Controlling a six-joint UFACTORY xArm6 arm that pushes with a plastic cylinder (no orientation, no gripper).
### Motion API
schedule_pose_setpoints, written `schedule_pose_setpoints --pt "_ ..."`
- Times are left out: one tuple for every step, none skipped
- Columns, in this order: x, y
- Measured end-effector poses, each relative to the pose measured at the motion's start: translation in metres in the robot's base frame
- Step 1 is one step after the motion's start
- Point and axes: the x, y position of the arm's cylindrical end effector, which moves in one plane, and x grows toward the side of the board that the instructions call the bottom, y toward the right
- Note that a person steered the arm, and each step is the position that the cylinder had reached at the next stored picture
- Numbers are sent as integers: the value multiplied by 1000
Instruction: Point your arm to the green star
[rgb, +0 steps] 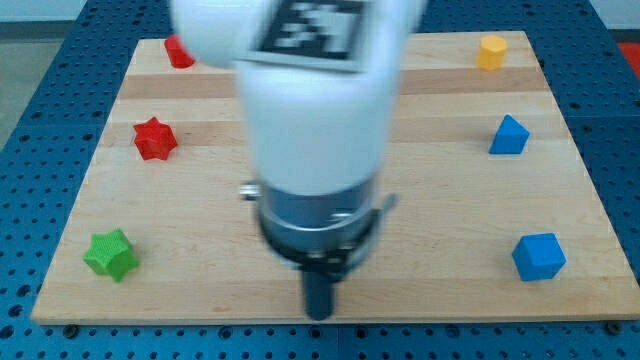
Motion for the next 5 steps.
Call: schedule_pose_setpoints --pt "0 -74" --pt "0 -143" --pt "-1 -199" --pt "-14 -226" --pt "-28 -228"
